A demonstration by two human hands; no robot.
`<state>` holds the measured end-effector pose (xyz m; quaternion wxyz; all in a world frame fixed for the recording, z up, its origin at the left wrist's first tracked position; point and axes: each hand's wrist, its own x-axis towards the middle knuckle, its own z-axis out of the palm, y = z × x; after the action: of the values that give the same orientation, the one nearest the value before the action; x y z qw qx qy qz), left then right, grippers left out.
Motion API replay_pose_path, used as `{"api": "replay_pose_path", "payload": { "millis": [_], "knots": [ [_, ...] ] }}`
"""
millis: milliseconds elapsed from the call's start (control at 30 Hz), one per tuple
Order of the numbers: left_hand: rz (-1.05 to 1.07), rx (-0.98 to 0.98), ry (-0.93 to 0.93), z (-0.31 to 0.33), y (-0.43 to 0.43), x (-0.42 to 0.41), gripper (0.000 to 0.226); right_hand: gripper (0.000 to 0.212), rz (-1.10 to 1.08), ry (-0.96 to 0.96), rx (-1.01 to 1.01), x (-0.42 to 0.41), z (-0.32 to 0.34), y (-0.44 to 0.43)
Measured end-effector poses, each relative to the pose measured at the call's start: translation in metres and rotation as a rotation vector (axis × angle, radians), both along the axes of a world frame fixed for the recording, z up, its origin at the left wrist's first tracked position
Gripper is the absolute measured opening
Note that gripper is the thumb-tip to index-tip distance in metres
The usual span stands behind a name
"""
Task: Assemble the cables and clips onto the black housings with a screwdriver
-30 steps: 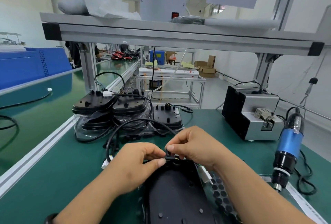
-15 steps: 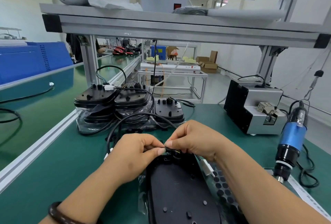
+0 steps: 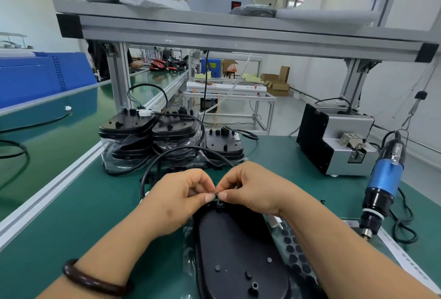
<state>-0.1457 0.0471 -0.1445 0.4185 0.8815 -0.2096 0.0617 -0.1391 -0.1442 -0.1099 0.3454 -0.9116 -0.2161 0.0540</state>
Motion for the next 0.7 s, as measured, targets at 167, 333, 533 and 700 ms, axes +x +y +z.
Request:
{"api": "replay_pose_path", "payload": {
  "millis": [167, 333, 533, 700],
  "knots": [
    [0.049, 0.03, -0.038, -0.001, -0.003, -0.002, 0.021, 0.007, -0.023, -0.04, -0.018, -0.002, -0.001, 0.003],
    [0.06, 0.029, -0.019, 0.0, -0.007, -0.005, 0.01, 0.008, -0.049, -0.023, 0.007, 0.001, -0.004, 0.0],
    [-0.005, -0.172, 0.138, -0.002, -0.014, -0.006, 0.005, 0.014, -0.068, 0.042, 0.106, 0.001, -0.003, -0.003],
    [-0.015, -0.266, 0.252, -0.002, -0.013, -0.004, 0.009, 0.008, -0.152, 0.101, 0.174, 0.0, 0.014, -0.028]
  ]
}}
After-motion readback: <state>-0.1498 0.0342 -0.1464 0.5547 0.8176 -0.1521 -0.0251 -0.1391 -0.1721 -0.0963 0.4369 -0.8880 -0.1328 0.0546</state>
